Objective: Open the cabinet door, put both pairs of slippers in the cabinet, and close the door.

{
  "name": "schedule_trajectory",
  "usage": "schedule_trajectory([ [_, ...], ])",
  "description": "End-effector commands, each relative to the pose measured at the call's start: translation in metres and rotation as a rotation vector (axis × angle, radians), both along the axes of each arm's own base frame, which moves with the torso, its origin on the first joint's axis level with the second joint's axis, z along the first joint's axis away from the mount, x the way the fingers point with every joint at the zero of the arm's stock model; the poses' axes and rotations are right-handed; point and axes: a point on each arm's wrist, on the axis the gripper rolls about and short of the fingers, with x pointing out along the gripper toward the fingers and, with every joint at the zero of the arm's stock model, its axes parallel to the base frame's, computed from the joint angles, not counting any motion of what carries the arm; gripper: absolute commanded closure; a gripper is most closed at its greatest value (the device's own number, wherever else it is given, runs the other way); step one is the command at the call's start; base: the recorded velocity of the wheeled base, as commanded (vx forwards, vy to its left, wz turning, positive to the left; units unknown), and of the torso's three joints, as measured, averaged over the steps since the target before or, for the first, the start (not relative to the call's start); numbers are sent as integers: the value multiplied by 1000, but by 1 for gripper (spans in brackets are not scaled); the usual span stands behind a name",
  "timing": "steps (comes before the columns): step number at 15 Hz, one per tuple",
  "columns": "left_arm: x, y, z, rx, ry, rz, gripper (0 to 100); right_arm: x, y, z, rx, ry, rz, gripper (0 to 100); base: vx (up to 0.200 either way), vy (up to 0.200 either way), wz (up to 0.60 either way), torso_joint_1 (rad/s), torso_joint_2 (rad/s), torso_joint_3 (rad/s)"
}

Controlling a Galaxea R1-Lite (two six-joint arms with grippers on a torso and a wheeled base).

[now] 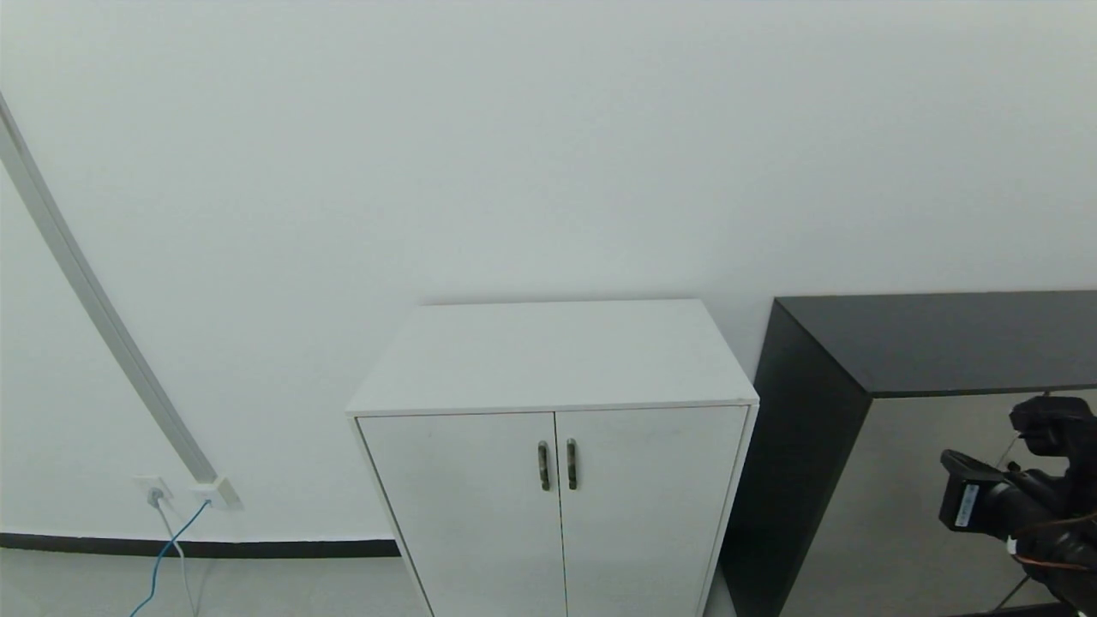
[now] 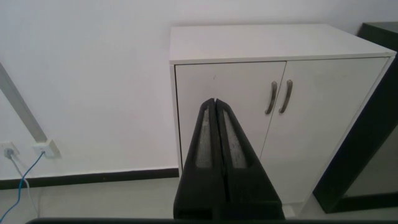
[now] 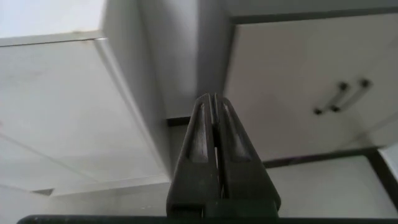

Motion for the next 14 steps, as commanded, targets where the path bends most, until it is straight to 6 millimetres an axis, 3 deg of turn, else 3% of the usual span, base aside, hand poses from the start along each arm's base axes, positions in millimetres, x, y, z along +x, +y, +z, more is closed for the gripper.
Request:
schedule_trajectory([
  [1,0,0,0,0,2,0,100,-19,-7,11,0,-45,-24,100,0,0,0,0,0,0],
  [7,0,0,0,0,2,0,100,-57,-12,28,-1,-54,-23,100,0,0,0,0,0,0],
  [14,0,0,0,0,0,0,100,-93,-16,31,2,-37,-12,100,0,0,0,0,0,0],
])
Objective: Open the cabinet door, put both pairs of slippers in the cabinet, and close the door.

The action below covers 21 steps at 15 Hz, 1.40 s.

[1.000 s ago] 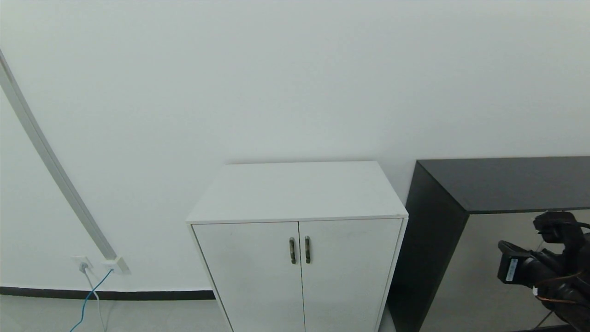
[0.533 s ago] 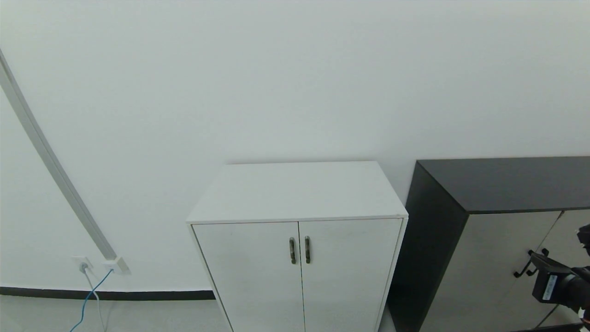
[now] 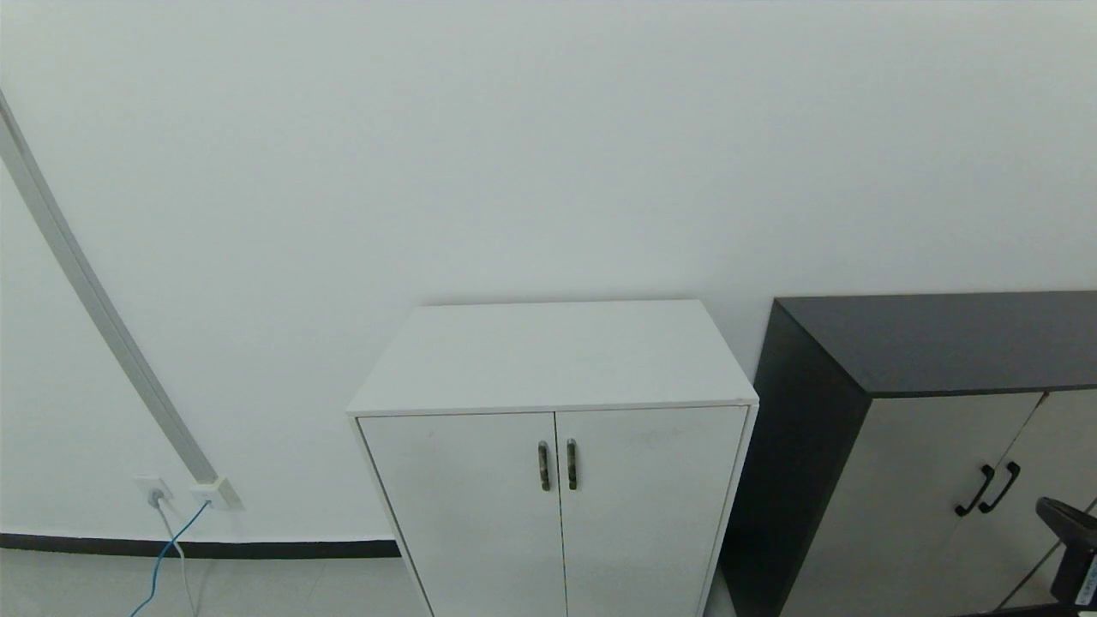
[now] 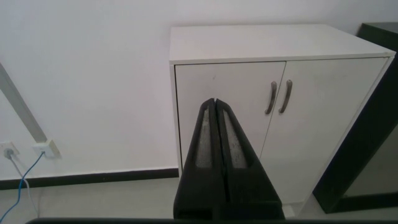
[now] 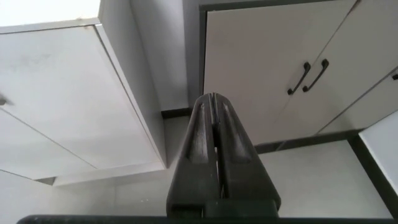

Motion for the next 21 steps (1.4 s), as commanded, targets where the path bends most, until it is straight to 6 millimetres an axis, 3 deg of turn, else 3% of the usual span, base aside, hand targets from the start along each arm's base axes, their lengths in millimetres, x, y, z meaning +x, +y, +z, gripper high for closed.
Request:
schedule_trajectory([
  [1,0,0,0,0,0,0,100,-15,-1,6,8,-52,9,100,0,0,0,0,0,0],
  [11,0,0,0,0,2,0,100,-74,-6,1,28,-64,87,100,0,0,0,0,0,0],
  [16,0,0,0,0,2,0,100,-105,-6,-15,60,-85,223,100,0,0,0,0,0,0],
  [21,0,0,0,1,2,0,100,-121,-7,-28,68,-122,266,100,0,0,0,0,0,0],
])
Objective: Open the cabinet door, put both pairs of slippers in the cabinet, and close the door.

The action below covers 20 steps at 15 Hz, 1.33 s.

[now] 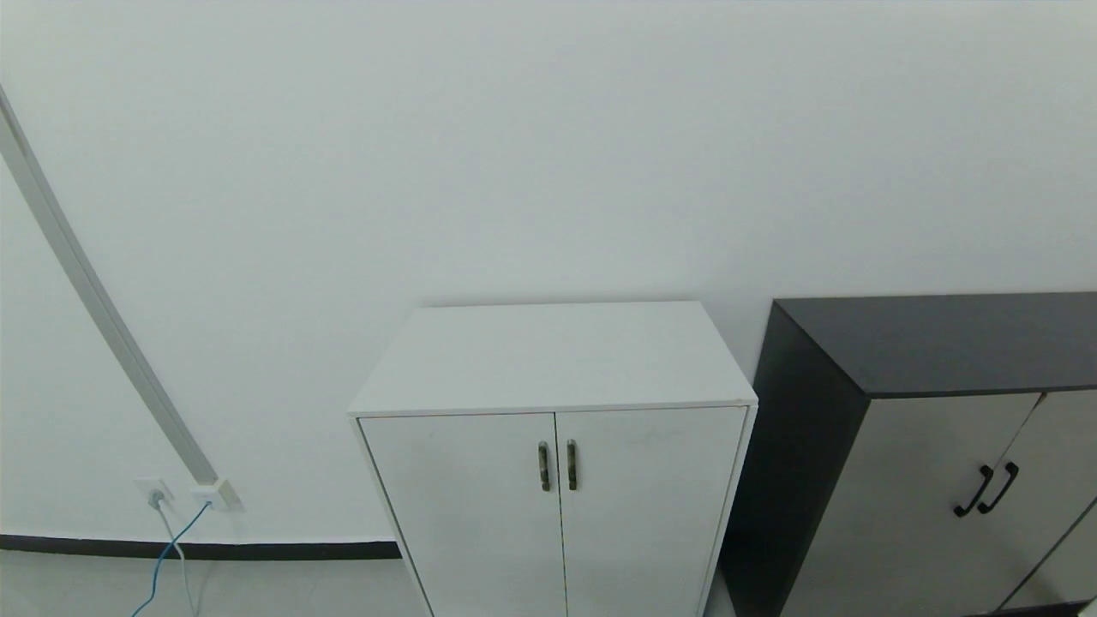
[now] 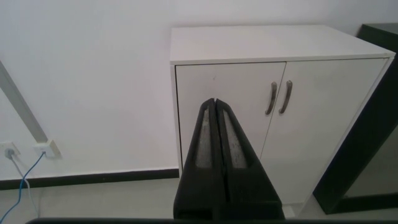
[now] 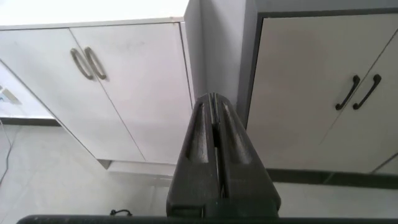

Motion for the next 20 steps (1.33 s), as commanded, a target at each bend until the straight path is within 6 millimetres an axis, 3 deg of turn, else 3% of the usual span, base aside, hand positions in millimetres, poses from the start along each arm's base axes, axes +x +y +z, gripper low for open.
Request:
schedule_trajectory([
  [1,0,0,0,1,1,0,100,-8,-1,-5,6,-52,10,100,0,0,0,0,0,0],
  [13,0,0,0,1,0,0,100,-13,-2,-11,-3,-85,71,100,0,0,0,0,0,0],
  [20,0,0,0,1,1,0,100,-11,-1,-15,-98,-60,-91,100,0,0,0,0,0,0],
])
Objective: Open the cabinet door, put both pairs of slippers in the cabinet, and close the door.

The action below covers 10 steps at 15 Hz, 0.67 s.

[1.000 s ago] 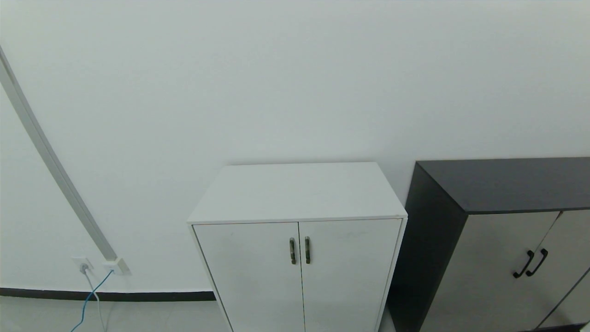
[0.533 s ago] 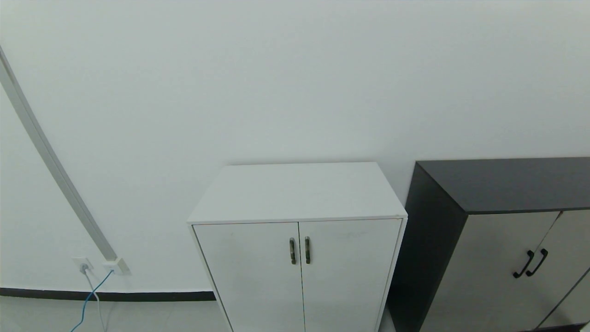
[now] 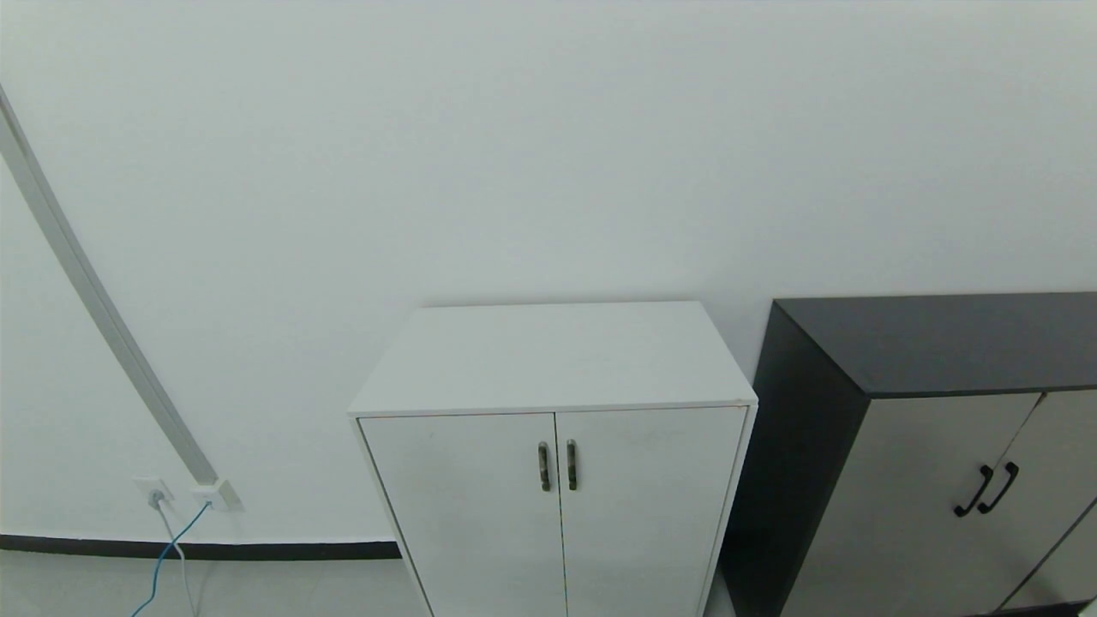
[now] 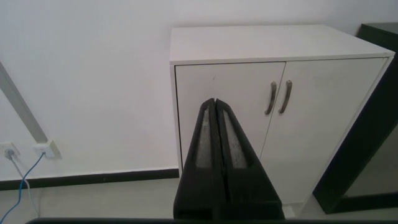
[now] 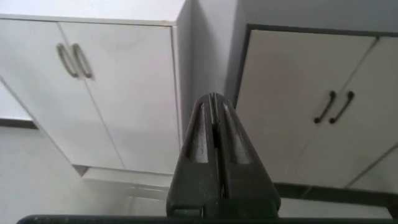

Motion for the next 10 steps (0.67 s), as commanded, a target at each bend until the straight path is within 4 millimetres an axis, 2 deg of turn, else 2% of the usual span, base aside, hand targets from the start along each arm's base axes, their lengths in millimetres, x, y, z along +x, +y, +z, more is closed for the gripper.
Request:
schedule_trajectory([
  [1,0,0,0,0,1,0,100,0,1,0,1,-3,-49,100,0,0,0,0,0,0],
  [10,0,0,0,0,0,0,100,-9,1,-2,64,-119,-73,100,0,0,0,0,0,0],
])
